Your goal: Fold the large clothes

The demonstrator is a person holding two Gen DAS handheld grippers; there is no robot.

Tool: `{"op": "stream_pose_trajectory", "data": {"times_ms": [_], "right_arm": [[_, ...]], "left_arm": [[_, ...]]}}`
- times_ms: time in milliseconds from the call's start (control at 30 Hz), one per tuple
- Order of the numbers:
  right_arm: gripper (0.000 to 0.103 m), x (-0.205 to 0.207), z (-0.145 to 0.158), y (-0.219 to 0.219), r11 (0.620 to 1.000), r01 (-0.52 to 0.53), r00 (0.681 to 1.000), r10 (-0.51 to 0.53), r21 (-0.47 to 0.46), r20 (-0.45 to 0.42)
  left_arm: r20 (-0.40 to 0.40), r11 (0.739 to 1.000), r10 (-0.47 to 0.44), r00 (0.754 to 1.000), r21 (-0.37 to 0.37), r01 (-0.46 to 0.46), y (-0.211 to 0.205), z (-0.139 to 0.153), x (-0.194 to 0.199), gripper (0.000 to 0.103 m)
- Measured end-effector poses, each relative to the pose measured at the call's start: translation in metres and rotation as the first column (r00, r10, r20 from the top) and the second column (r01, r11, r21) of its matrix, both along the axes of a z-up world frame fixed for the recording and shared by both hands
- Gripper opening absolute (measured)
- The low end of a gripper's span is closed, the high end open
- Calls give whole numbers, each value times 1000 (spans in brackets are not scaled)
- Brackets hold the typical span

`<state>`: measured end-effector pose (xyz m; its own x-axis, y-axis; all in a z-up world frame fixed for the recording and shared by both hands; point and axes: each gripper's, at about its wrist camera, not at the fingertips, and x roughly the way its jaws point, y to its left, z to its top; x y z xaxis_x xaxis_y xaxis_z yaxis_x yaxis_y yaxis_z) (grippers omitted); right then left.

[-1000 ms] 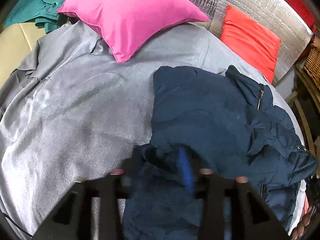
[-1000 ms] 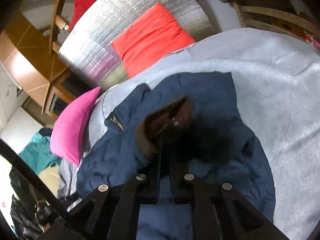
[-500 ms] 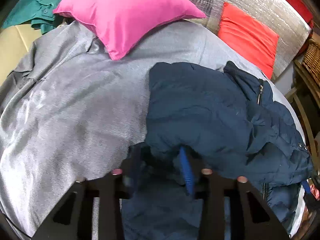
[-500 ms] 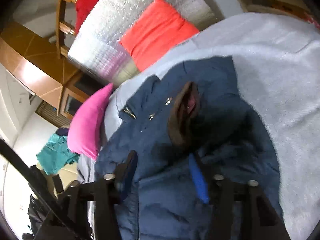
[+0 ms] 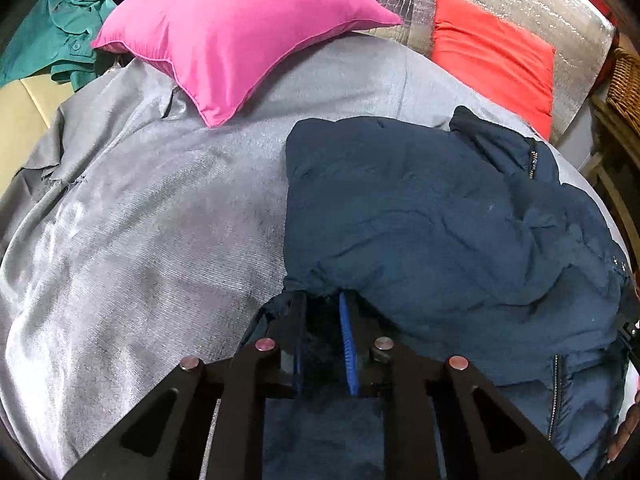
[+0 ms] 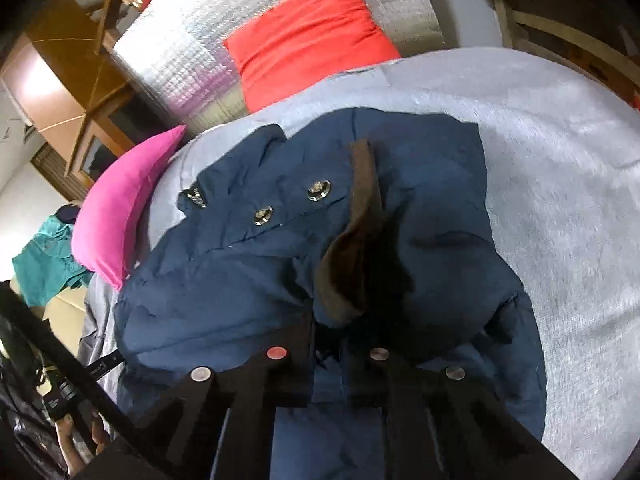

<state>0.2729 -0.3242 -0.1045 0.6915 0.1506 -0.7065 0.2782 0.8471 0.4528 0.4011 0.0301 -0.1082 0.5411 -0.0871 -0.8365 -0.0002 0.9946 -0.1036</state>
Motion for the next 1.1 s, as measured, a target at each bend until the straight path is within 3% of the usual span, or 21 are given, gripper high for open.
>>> {"op": "stream_pose_trajectory", "data": {"times_ms": [33,133,233,433,500,600,700,833,933,1100], "right_arm": [[15,-5,-1,-3,999,-8,1000,8,33,10],[24,-37,-1,-16,977,7,999,-18,213,49],[74,-81,11,-17,969,11,993,-41,249,115],[75,-179,60,-16,985,102,953,-137,139,269],[75,-195,78,-22,980,163,938,-191,117,290],[75,-212,120,-23,982,164,930,-186,96,317],[75,-232,175,-10,984,176,909,-167,14,382],[75,-241,235,3,989,147,896,-131,-5,423],[75,-245,283,13,991,136,867,-114,-12,484],[77,-250,313,41,991,130,870,-100,-29,482]], "left_arm": [[10,1000,-5,1000,1,5,2,1,-3,19],[31,999,16,999,48,-17,13,2,-27,52],[96,995,56,994,75,-64,24,15,-71,57],[252,997,77,965,-47,-67,37,52,-180,73],[250,995,47,967,-97,-23,35,64,-204,73],[236,987,13,972,-159,25,34,85,-228,73],[297,984,-14,955,-166,66,26,112,-257,73],[318,985,-38,947,-150,90,11,138,-279,73],[332,983,-68,941,-138,120,3,152,-291,73],[305,972,-96,948,-174,155,12,162,-305,73]]}}
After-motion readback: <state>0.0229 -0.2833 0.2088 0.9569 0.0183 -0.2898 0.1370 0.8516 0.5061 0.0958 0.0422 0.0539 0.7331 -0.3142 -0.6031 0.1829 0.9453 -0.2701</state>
